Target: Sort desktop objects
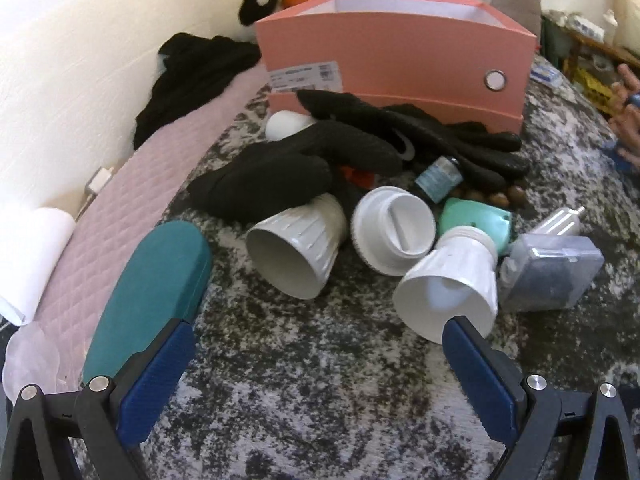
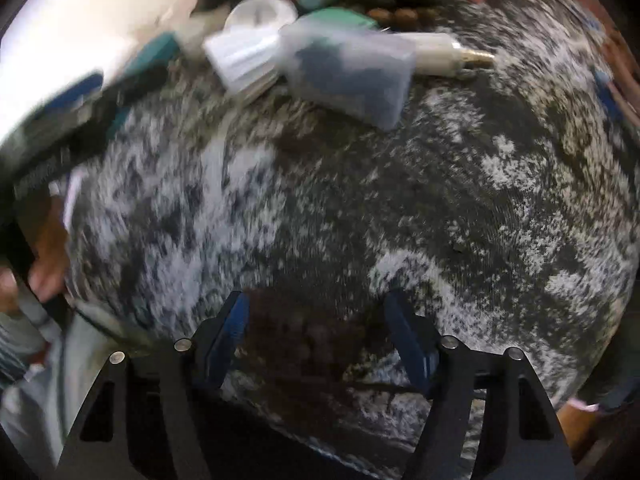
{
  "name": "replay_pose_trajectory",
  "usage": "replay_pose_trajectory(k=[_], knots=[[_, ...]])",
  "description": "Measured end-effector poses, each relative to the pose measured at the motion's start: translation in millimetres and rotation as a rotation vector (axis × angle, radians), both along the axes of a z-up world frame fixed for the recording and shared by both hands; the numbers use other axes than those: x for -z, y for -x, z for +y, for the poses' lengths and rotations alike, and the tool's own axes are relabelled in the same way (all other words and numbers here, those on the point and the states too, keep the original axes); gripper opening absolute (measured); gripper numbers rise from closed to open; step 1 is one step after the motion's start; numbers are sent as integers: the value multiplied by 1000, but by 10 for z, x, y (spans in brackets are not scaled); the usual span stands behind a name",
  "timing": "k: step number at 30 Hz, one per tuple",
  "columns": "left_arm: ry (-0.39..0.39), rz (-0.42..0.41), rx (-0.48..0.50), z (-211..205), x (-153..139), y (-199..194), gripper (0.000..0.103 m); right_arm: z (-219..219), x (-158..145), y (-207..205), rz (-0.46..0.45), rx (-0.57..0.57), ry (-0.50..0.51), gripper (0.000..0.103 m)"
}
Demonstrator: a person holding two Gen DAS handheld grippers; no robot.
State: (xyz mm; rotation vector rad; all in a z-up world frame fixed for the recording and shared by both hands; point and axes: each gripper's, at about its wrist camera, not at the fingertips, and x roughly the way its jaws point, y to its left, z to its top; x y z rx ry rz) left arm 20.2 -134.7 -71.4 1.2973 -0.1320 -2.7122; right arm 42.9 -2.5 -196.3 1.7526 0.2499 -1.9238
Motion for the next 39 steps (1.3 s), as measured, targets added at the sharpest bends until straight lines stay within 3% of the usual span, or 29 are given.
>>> replay_pose_trajectory(k=[2,4,5,6,10,14,16,18,21,23,24,25,26,27,31,34,39], knots=[[-5,-4,-1,-17,24,14,103,-64,-19,-88,44,-23,-53,64],[-8,-9,11,1,47,31,103,-153,-11,-191,83,-52,-71,51],[-9,-11,18,12,57,39,103,-208,0,-251,97,-74,-65,32],[-8,-11,27,29,64,43,103,-263,11,-311,112,-95,-59,19],[-18,-3,76,118,65,63,102,-229,0,-378,130,-65,61,13],[-114,-7,132,213,28,135,102,373,-225,-146,153,216,398,10],[-185,-28,170,267,35,168,102,706,-446,5,194,340,499,10],[-254,-43,212,322,40,186,98,996,-590,63,260,454,530,10],[-318,-35,276,414,53,196,93,1112,-591,36,311,531,524,10],[-311,-41,260,445,125,269,80,1103,-624,13,332,535,519,10],[-313,-68,236,446,193,339,58,1080,-643,4,342,528,520,10],[-336,-108,221,430,275,411,15,1046,-631,-15,354,518,517,10],[-371,-155,213,403,364,485,3,1004,-603,-41,367,508,514,10],[-402,-175,206,379,412,524,7,989,-642,-49,374,500,513,10],[-375,-82,269,437,187,374,2,1084,-866,-22,390,495,523,10],[-339,28,338,508,-116,177,2,1405,-1266,41,402,500,550,10],[-317,208,433,622,-708,8,2,1496,-1580,36,452,499,608,10]])
